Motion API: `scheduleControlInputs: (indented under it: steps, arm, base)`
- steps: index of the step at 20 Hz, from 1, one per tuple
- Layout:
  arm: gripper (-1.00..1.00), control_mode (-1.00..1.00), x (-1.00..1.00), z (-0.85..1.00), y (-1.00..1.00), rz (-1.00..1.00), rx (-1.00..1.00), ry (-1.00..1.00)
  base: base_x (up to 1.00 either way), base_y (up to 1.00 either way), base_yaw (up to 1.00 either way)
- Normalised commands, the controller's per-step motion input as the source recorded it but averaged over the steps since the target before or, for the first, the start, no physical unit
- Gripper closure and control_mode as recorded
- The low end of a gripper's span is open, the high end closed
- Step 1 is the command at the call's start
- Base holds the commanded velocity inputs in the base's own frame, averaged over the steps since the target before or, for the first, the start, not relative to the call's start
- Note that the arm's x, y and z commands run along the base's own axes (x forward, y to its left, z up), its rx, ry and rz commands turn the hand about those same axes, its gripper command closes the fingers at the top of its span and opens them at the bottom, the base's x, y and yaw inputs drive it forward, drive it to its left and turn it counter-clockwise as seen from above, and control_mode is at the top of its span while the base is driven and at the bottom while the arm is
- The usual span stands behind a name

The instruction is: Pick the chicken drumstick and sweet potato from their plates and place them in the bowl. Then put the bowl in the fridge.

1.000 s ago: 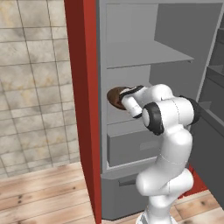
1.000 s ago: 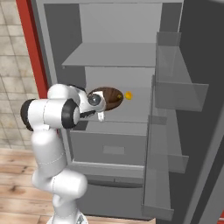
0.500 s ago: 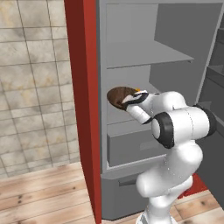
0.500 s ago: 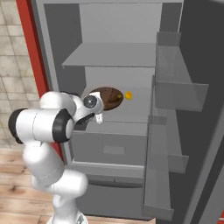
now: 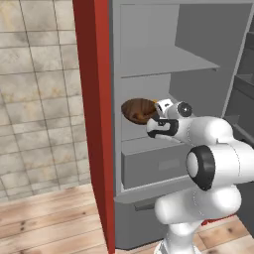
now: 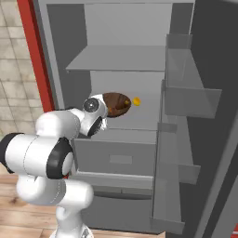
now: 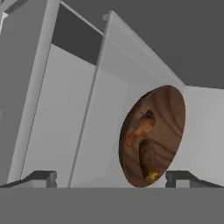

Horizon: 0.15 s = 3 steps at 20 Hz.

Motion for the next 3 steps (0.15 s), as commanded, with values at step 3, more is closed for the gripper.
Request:
scheduleControlInputs:
  steps: [3]
  arm:
    - [-1.00,-1.00,-0.28,0.78,0.17,0.00,-0.08,0.25]
  base:
    - [0.00,0.00,0.00]
